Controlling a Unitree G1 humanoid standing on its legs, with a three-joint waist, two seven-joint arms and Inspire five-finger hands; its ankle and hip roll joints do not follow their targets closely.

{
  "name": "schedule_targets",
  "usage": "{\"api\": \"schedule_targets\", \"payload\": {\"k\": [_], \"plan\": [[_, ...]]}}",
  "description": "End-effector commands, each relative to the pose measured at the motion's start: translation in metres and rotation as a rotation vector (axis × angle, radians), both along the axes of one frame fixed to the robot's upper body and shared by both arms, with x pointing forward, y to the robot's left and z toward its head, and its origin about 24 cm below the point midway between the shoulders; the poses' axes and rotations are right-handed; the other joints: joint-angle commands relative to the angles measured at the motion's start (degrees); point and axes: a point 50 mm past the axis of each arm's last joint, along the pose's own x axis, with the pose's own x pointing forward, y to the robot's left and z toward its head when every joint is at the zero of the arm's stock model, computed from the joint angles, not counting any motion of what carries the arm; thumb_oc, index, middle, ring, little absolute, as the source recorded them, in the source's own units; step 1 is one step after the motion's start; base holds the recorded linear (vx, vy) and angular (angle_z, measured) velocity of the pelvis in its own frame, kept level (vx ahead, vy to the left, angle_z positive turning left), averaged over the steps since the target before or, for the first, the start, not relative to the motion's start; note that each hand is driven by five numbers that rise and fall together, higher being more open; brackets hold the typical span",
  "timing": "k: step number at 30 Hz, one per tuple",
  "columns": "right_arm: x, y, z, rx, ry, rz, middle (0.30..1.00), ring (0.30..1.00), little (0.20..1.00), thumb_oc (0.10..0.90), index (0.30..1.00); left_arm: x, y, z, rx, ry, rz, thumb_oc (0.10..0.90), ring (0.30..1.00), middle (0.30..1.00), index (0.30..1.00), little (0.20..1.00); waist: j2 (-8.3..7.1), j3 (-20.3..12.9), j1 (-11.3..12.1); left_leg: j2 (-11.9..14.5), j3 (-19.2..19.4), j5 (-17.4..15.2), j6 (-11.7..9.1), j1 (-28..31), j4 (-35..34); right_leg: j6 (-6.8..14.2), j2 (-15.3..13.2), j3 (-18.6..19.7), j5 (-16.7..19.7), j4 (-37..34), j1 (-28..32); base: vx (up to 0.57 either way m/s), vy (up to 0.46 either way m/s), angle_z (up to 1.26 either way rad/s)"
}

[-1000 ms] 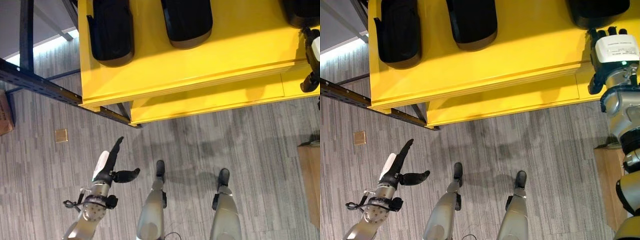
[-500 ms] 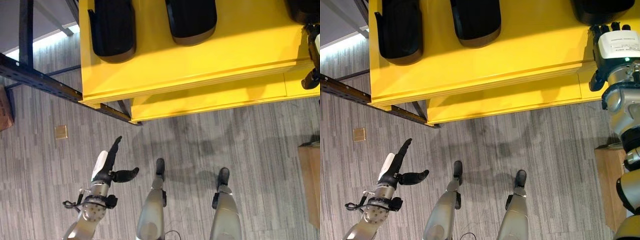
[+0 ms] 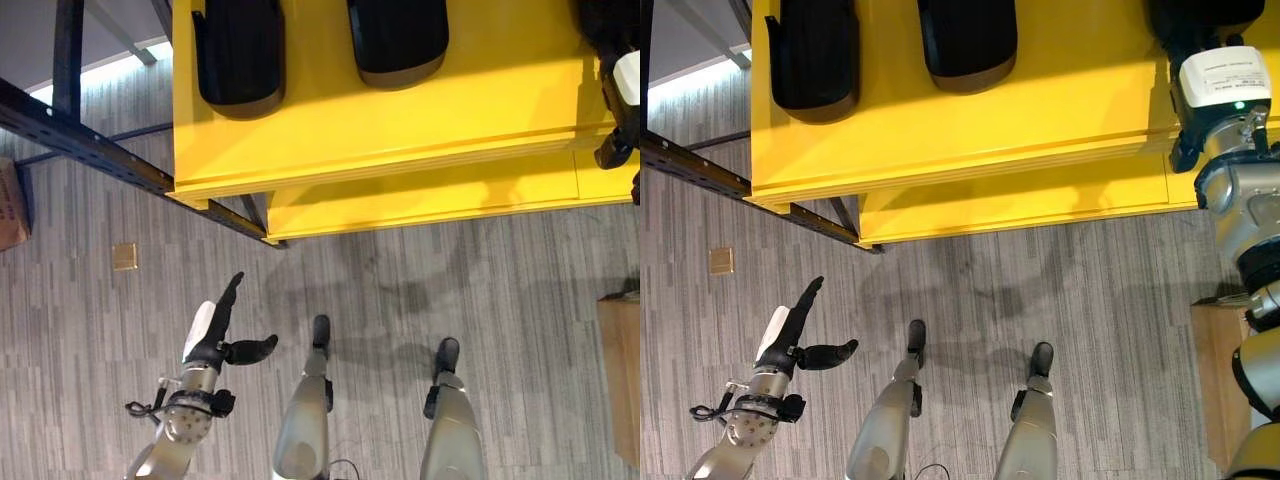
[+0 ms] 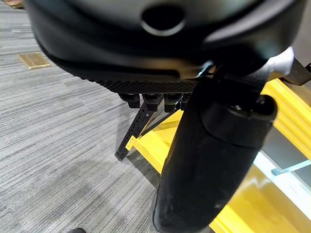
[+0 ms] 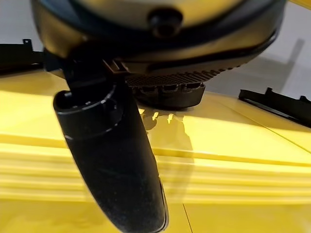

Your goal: Move parts from the plastic box to the shelf.

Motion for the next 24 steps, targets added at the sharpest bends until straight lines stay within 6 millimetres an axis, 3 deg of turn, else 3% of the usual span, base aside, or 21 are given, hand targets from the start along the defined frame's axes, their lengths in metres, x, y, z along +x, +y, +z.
{"api": "schedule_targets", "payload": {"k": [1, 7, 8, 12, 19, 24], "plan": [[-0.009, 0.011, 0.051, 0.016, -0.211, 0.049, 1.0, 1.0, 1.0, 0.9, 1.0, 0.002, 0.017, 0.032, 0.015, -0.159, 0.041, 0.9, 1.0, 1.0, 1.0, 1.0, -3.4, -0.5, 0.4, 0.7, -1.8, 0.7, -0.4, 2.1, -2.5, -2.7, 0.8, 1.0, -1.2, 1.6, 1.1, 0.0, 0.0, 0.0], [-0.006, 0.02, 0.013, 0.114, -0.179, 0.137, 1.0, 1.0, 1.0, 0.9, 1.0, 0.002, 0.017, 0.029, 0.019, -0.147, 0.054, 0.9, 1.0, 1.0, 1.0, 1.0, -4.21, -0.7, -0.3, 0.8, -1.9, 0.2, -0.2, 2.9, -2.2, -2.7, 1.0, 0.7, -1.1, 0.9, 2.5, 0.0, 0.012, 0.07], [-0.007, 0.018, -0.005, 0.15, -0.153, 0.144, 1.0, 1.0, 1.0, 0.9, 1.0, 0.002, 0.017, 0.028, 0.022, -0.142, 0.052, 0.9, 1.0, 1.0, 1.0, 1.0, -4.51, -1.1, -0.6, 0.9, -1.9, -0.1, -0.1, 3.4, -1.9, -2.7, 0.9, 0.6, -1.1, 0.5, 3.2, 0.0, 0.018, 0.05], [-0.012, 0.017, -0.046, 0.25, -0.102, 0.17, 1.0, 1.0, 1.0, 0.9, 1.0, 0.0, 0.018, 0.027, 0.023, -0.132, 0.058, 0.9, 1.0, 1.0, 1.0, 1.0, -5.25, -2.0, -1.3, 1.1, -1.8, -0.9, 0.0, 4.5, -1.1, -2.6, 0.9, 0.3, -1.0, -0.4, 5.1, 0.0, 0.0, 0.0], [-0.042, 0.016, -0.13, 0.46, 0.027, 0.185, 1.0, 1.0, 1.0, 0.9, 1.0, -0.006, 0.024, 0.024, 0.054, -0.092, 0.066, 0.9, 1.0, 1.0, 1.0, 1.0, -6.87, -4.8, -2.5, 1.7, -1.7, -2.4, -0.1, 7.7, -0.1, -2.3, 1.2, -0.6, -0.7, -3.7, 10.3, 0.02, -0.003, 0.01], [-0.069, 0.026, -0.171, 0.647, 0.092, 0.242, 1.0, 1.0, 1.0, 0.9, 1.0, -0.014, 0.031, 0.023, 0.075, -0.062, 0.071, 0.9, 1.0, 1.0, 1.0, 1.0, -8.09, -7.9, -3.7, 2.3, -1.3, -3.1, -0.2, 11.1, -0.8, -2.1, 1.9, -1.1, -0.1, -7.2, 14.5, 0.06, -0.012, -0.04]]}}
